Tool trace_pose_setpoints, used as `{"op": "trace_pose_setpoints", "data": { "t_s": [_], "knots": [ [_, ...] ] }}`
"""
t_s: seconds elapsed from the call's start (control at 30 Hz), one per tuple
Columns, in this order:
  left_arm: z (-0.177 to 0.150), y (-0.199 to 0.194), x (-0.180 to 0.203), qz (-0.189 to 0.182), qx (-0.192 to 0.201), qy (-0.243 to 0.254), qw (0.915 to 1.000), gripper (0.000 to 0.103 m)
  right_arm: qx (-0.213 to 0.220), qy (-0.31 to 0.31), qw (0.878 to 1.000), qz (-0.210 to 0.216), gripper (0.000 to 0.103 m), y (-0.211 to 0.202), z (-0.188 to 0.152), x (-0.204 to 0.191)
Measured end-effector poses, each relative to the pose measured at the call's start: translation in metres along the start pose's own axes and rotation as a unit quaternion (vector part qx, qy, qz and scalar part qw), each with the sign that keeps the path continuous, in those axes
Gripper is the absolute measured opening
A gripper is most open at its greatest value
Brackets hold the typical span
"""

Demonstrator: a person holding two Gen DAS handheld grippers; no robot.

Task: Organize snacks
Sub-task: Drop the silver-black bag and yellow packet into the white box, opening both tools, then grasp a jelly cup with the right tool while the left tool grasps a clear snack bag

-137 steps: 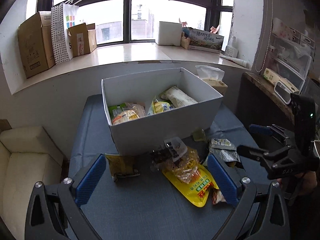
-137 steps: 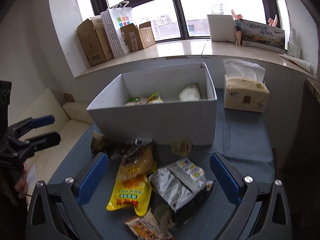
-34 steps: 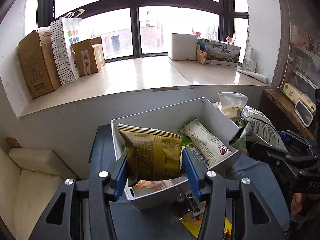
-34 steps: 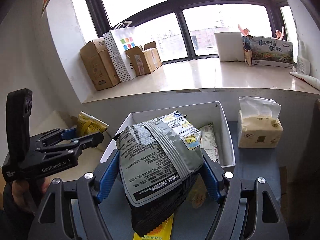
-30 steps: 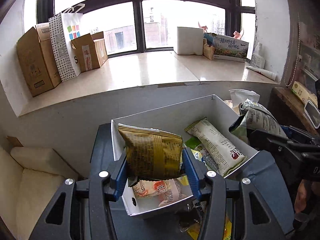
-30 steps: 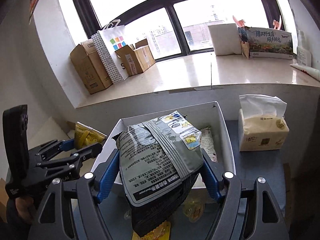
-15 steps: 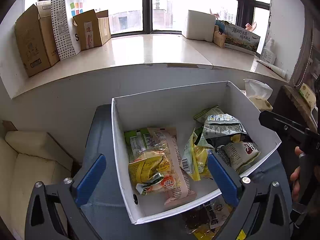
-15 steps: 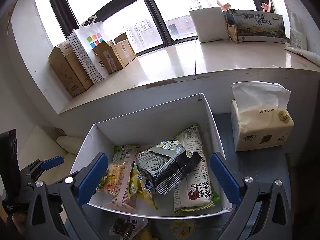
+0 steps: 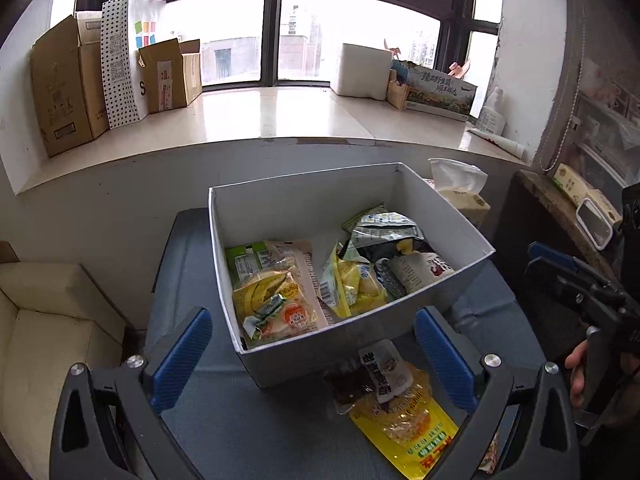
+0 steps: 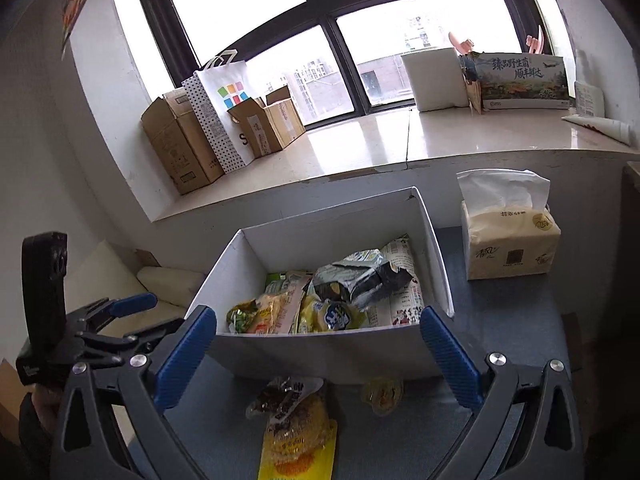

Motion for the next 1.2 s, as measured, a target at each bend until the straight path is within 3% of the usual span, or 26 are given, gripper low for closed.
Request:
{"op": "trace_pose_setpoints", "data": {
  "t_s": [0.23, 0.4, 0.53, 0.87, 1.1, 1.2],
  "knots": [
    [-0.051, -0.031, 0.029, -0.042, 0.014, -0.011, 0.9989, 0.103, -0.047, 0.012, 0.999, 0.003, 0.103, -0.02, -0.069, 0.003],
    [-0.087, -0.032, 0.043, -0.049, -0.019, 0.012, 0.9986, 0.103, -0.074, 0.004, 0.997, -0.024, 0.103, -0.009, -0.107, 0.013],
    [-0.097, -0.034, 0.041, -0.054, -0.023, 0.004, 0.9982, 0.103, -0.09, 0.005, 0.996, -0.027, 0.103, 0.012, -0.111, 0.025],
    [-0.1, -0.029, 0.044, -0.061, -0.029, 0.007, 0.9977, 0.103, -0.111, -0.02, 0.994, -0.01, 0.102, 0.09, -0.083, 0.046],
    [-0.105, -0.02, 0.044, -0.06, -0.041, 0.004, 0.9973, 0.103, -0.142, -0.027, 0.989, -0.014, 0.082, 0.119, -0.089, 0.042],
    [-0.107, -0.021, 0.043, -0.057, -0.038, 0.004, 0.9977, 0.103, -0.149, -0.034, 0.988, -0.01, 0.062, 0.127, -0.094, 0.037]
  ]
}}
Point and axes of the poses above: each gripper's, at about its wrist camera, not at the fingertips, and y roughly the way its jaws point, x to its right, z to its top, the point moved 6 cm from there along y, roughly the way its jaws point, and after that the axes turned 12 degrees about -z, right-handed, at the moved point
